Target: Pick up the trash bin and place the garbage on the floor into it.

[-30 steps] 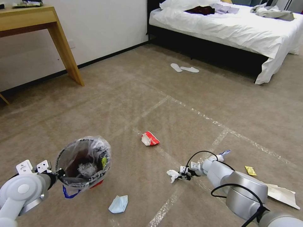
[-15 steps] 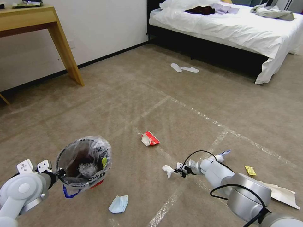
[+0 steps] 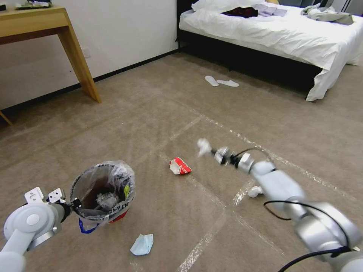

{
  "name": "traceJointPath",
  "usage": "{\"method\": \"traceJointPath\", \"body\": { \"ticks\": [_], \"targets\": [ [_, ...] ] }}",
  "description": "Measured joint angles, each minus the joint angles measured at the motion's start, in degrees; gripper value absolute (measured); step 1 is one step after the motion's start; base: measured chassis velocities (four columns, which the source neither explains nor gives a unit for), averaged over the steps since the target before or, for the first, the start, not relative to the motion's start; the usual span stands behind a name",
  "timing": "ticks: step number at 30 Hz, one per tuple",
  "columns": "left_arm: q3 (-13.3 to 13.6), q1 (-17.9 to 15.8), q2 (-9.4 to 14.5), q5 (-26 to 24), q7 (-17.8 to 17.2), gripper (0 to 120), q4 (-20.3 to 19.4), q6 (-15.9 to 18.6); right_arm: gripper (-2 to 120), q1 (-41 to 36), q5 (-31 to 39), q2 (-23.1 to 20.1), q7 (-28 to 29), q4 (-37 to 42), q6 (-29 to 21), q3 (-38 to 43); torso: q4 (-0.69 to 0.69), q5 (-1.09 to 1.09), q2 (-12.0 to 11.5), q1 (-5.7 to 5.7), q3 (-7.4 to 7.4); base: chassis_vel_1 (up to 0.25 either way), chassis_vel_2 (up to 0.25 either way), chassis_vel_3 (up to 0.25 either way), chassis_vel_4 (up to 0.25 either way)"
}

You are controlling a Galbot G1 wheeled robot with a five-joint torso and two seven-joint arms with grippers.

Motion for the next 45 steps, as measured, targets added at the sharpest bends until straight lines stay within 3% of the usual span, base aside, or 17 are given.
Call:
{"method": "traceJointPath", "body": {
  "ticks": [2, 6, 14, 16, 22, 33, 45],
  "targets": [
    [0.91, -0.88, 0.04, 0.03, 1.44, 1, 1.2, 0.0, 0, -0.21, 7.25, -3.91, -2.58, 11.31, -3.76, -2.8, 0.0, 0.03, 0.0, 0.0, -0.01, 0.0, 0.0, 0.0, 0.0],
    [1.36, -1.45, -0.48, 0.24, 1.7, 1, 1.52, 0.09, 0, 0.88, 9.71, -4.57, -3.59, 17.4, -5.48, -4.81, 0.1, 0.03, 0.0, 0.0, -0.01, 0.0, 0.0, 0.0, 0.0],
    [1.11, -1.07, -1.48, 1.17, 2.72, 1, 1.43, 0.38, 0, 2.59, 12.2, -0.36, -2.81, 23.8, -6.67, -8.48, 0.07, 0.0, 0.0, 0.0, -0.01, 0.0, 0.0, 0.0, 0.0],
    [1.32, -1.59, -2.1, 1.39, 2.66, 1, 1.62, 0.39, 0, 2.19, 12.59, 2.5, -2.36, 25.45, -7.55, -10.17, 0.07, 0.0, 0.0, 0.0, -0.01, 0.0, 0.0, 0.0, 0.0],
    [1.97, -1.77, -2.2, 1.47, 2.32, 1, 1.42, 0.3, 0, 1.06, 10.54, 8.51, -3.4, 25.24, -7.01, -15.67, 0.07, 0.01, 0.0, 0.0, 0.0, 0.0, 0.0, 0.0, 0.0],
    [2.11, -1.27, -2.65, 1.55, 1.88, 1, 1.5, 0.2, 0, 1.72, 8.17, 14.31, -3.52, 24.4, -5.76, -26.65, 0.07, 0.0, 0.0, 0.0, -0.01, 0.0, 0.0, 0.0, 0.0],
    [1.79, -1.47, -2.3, 0.72, 1.23, 1, 0.33, 0.08, 0, 2.4, 6.36, 18.6, -3.95, 19.33, -4.8, -30.5, 0.06, 0.01, 0.0, 0.0, 0.0, 0.0, 0.0, 0.0, 0.0]
  ]
}}
